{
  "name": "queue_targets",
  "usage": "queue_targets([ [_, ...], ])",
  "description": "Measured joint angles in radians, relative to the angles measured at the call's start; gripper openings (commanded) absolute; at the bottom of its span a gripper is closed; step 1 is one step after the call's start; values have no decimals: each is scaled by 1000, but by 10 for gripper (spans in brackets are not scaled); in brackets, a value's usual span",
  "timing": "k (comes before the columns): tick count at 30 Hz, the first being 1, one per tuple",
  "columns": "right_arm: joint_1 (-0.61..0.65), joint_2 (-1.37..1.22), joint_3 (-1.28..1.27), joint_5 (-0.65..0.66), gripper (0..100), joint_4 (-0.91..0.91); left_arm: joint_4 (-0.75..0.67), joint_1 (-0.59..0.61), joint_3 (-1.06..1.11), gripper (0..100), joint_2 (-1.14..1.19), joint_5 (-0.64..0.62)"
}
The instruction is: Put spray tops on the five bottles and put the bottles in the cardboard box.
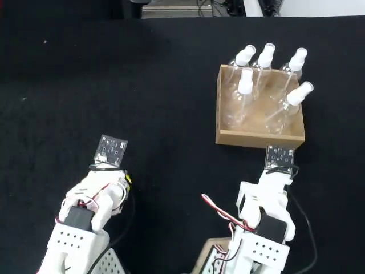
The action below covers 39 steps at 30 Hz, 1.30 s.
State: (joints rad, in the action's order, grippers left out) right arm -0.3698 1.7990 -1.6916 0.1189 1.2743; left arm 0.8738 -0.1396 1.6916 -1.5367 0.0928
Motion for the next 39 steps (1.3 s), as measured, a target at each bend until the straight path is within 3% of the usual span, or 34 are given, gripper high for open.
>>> queue_targets([
  [8, 0, 0, 0, 0, 14, 0, 358, 0, 0, 95, -247, -2],
  [26, 8, 0, 0, 0, 14, 0, 376, -2, 0, 95, -267, -3],
  [39, 255, 0, 0, 0, 14, 0, 377, -2, 0, 95, -267, -3],
])
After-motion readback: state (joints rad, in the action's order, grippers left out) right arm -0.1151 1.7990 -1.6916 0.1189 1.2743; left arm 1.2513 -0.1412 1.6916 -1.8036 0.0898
